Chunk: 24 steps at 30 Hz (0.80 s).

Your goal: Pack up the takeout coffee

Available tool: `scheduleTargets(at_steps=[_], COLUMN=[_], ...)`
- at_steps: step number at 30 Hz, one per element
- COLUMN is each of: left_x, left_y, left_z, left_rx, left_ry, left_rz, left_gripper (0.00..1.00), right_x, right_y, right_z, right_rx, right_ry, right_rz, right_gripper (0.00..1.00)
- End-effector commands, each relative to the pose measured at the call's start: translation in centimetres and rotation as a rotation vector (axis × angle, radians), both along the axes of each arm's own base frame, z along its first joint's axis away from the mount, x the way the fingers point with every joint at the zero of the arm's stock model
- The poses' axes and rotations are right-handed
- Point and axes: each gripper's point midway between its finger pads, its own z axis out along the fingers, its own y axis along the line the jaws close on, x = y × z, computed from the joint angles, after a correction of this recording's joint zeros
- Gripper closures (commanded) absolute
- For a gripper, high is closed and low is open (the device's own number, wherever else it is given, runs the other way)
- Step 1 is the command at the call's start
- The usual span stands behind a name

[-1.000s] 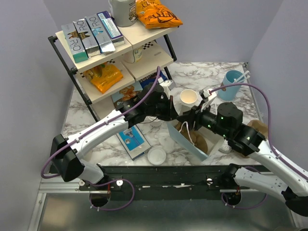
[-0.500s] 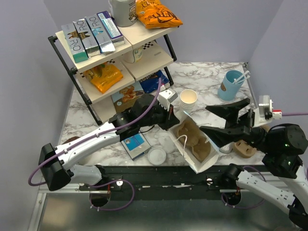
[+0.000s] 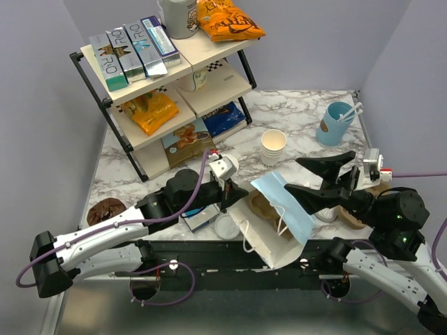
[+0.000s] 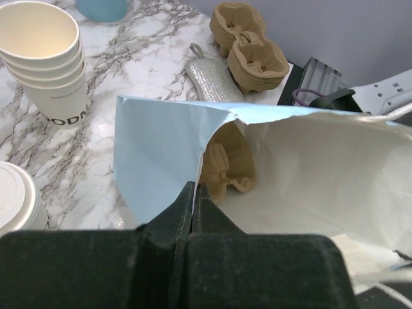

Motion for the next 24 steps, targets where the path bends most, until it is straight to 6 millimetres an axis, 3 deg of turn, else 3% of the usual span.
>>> scheduleTargets(at_steps=[1, 7, 13, 17, 20, 22, 24], left_x=[-0.3, -0.3, 1.2, 1.9, 2.2, 2.9, 3.3], left_y=[0.5, 0.8, 0.2, -1.0, -2.3, -2.7, -3.2], left_z=[2.6, 2.7, 2.9, 4.7, 4.9, 4.6, 4.1], left_rx=[-0.098, -0.134, -0.086, -0.069, 0.002, 0.036, 0.083], left_ry=[-0.110, -0.103, -0.023, -0.006, 0.012, 0.029, 0.078], left_rz=[0.003, 0.023, 0.102, 0.111, 0.077, 0.111, 0.131], left_gripper=[1.00, 1.00, 1.00, 1.00, 1.00, 1.00, 1.00], right_x=[1.3, 2.2, 4.2, 4.2, 3.9, 3.2, 3.7], right_y=[-1.1, -1.7, -2.1, -2.5, -1.6, -1.2, -0.8], right_z=[-1.4, -2.9, -7.3, -9.4, -8.5, -7.0, -8.6], right_rx=[-0.011, -0.054, -0.226, -0.344, -0.360, -0.353, -0.456], right_ry=[0.013, 0.070, 0.321, 0.423, 0.379, 0.376, 0.457], right_rz=[-0.098, -0.155, -0.256, -0.279, -0.226, -0.185, -0.197], right_gripper=[0.09, 0.09, 0.08, 0.08, 0.06, 0.06, 0.00])
